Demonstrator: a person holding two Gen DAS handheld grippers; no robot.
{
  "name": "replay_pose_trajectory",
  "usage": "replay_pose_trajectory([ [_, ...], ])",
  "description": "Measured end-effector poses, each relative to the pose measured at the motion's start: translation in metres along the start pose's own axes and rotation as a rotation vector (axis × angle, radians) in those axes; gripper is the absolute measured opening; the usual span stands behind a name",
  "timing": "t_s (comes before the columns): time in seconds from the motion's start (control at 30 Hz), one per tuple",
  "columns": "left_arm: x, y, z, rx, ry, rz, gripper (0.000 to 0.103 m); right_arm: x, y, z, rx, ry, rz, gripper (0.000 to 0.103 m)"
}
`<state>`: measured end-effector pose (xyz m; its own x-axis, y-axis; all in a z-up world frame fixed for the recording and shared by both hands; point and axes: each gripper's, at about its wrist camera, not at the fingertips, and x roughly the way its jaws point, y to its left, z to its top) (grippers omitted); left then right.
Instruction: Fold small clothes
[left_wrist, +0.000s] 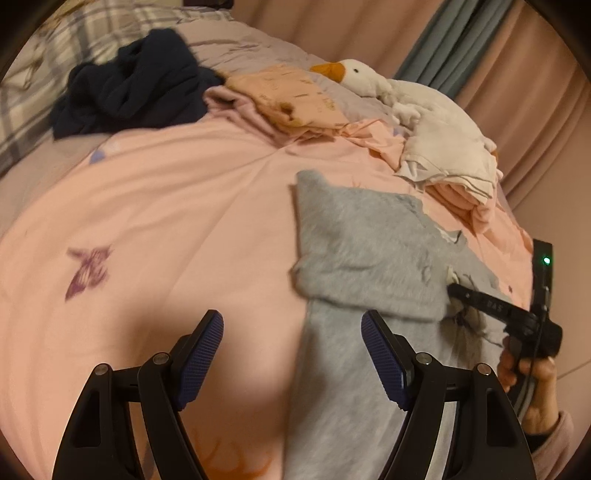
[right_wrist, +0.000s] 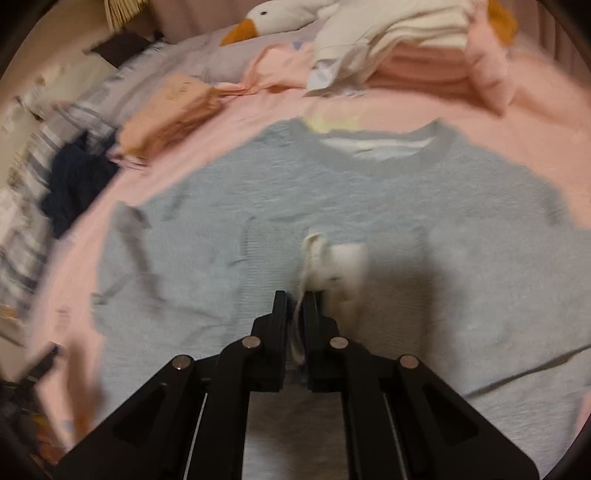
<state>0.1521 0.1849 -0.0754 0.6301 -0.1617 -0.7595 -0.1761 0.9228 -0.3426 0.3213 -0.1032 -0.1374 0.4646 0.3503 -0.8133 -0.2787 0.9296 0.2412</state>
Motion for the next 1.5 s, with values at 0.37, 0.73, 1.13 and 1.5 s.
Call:
replay_pose_trajectory([
  [0.37,0.043,-0.055,0.037,0.132,-0.005,-0.005,0.077,-0.035,0.002,0.012,-0.025,-0.124,0.147,0.039],
  [0.73,0.078,-0.021,0.018,0.079,0.120,0.004,0.077,0.050,0.099,0.063,-0.441,0.057,0.224,0.041],
  [1.13,0.078,-0.016,0.019,0.062,0.115,-0.025,0.077,0.070,0.127,0.055,-0.668,0.049,0.176,0.004],
  [1.5,0.054,-0.023,0.043,0.072,0.021,-0.009,0.077,0.045,0.086,0.078,-0.359,-0.066,0.221,0.020],
])
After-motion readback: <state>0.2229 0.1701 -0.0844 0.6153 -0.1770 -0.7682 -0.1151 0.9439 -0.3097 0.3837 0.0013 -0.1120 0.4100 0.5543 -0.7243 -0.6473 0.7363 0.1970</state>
